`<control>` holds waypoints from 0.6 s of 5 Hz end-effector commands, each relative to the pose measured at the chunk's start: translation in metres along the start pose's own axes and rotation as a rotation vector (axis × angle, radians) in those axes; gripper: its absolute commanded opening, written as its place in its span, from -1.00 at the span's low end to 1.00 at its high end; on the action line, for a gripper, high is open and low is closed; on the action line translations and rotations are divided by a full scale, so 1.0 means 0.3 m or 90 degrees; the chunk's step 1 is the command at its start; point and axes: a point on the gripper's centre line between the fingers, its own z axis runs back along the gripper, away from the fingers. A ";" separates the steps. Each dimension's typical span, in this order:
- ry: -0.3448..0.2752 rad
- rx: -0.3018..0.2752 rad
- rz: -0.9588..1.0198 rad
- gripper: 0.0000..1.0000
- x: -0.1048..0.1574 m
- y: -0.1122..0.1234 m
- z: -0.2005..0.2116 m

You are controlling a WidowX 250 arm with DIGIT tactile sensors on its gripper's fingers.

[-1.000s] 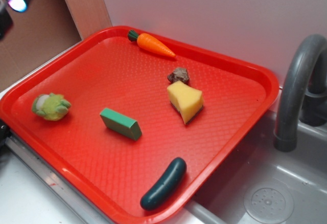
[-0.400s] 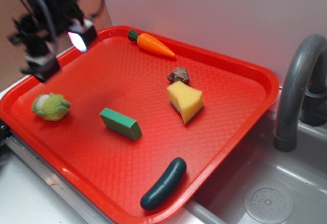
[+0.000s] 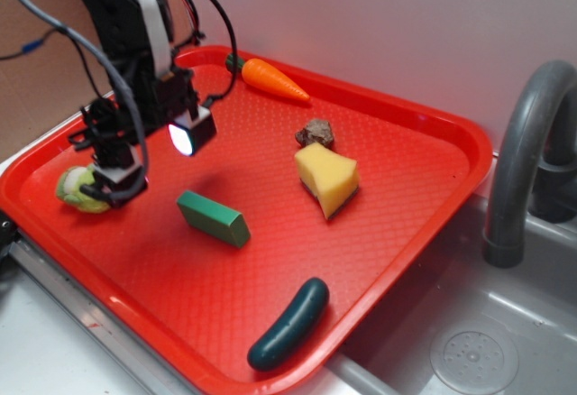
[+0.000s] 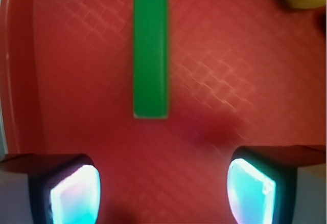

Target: Grab the green block.

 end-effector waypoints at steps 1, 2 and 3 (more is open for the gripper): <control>0.008 0.029 0.007 1.00 0.106 -0.031 -0.023; -0.016 0.019 -0.003 1.00 0.169 -0.058 -0.039; 0.010 0.036 -0.020 1.00 0.195 -0.080 -0.067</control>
